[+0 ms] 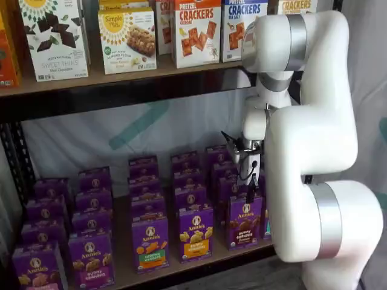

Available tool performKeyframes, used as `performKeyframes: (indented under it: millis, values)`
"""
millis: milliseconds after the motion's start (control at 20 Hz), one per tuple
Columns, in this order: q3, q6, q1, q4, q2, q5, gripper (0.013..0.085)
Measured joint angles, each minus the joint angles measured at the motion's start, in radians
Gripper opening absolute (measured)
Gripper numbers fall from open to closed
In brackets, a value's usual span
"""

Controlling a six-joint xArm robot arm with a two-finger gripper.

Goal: Pick up the purple box with a brown patch in the center, on the bottom shelf, the fifth box from the left

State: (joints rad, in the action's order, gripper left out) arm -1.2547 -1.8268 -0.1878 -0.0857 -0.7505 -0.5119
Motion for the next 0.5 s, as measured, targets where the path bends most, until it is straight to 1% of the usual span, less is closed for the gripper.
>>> performKeyframes:
  millis: [50, 100, 150, 200, 350, 500]
  values:
    - [-0.002, -0.017, 0.0, -0.018, -0.003, 0.003, 0.085]
    - [-0.013, -0.049, -0.002, -0.054, -0.013, 0.009, 0.085]
    - [-0.03, -0.069, -0.005, -0.074, -0.028, 0.011, 0.085]
    - [-0.044, -0.075, -0.006, -0.08, -0.04, 0.011, 0.085]
    - [-0.081, -0.078, -0.01, -0.079, -0.07, 0.009, 0.085]
    - [-0.12, -0.059, -0.013, -0.053, -0.101, 0.005, 0.085]
